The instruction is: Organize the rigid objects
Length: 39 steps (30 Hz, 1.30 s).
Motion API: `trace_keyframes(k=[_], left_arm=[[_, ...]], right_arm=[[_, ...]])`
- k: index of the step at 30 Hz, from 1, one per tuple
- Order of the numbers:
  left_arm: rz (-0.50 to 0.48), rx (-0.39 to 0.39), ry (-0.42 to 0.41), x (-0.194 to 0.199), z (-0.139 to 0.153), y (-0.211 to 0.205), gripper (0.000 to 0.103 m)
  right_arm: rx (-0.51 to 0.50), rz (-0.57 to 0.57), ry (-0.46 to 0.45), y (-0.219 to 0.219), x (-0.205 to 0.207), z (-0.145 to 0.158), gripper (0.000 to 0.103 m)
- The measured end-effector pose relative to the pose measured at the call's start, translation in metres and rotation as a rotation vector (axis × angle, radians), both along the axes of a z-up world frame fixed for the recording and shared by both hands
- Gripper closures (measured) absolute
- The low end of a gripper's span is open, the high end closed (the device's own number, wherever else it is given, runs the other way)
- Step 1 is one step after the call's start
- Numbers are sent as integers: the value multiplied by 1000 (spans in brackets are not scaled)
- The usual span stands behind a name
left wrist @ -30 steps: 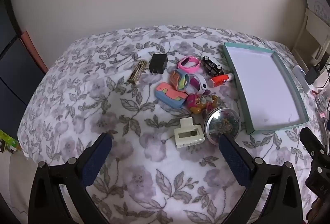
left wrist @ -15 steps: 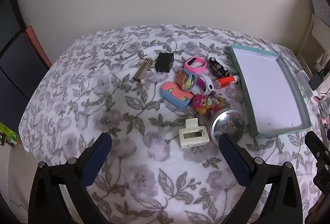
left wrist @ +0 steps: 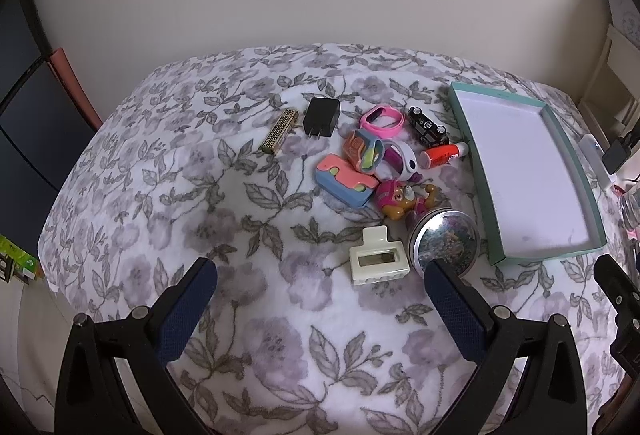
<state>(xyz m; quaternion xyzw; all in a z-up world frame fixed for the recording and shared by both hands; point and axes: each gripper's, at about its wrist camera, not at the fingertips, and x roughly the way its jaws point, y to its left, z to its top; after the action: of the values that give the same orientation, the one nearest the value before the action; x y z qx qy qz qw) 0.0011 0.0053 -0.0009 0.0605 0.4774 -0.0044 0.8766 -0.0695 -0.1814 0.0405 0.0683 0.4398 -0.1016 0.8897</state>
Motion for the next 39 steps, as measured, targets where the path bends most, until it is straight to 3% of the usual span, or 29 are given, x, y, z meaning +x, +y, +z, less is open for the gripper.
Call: trace_keyframes(k=[30, 35, 39], left_arm=[[19, -1, 34, 5, -5, 1, 0], [100, -20, 117, 26, -11, 7, 0], [193, -29, 203, 48, -18, 13, 0]], right_arm=[[-14, 14, 17, 3, 1, -4, 0], [-42, 41, 48, 9, 14, -6, 0], [15, 92, 84, 19, 37, -9, 0]])
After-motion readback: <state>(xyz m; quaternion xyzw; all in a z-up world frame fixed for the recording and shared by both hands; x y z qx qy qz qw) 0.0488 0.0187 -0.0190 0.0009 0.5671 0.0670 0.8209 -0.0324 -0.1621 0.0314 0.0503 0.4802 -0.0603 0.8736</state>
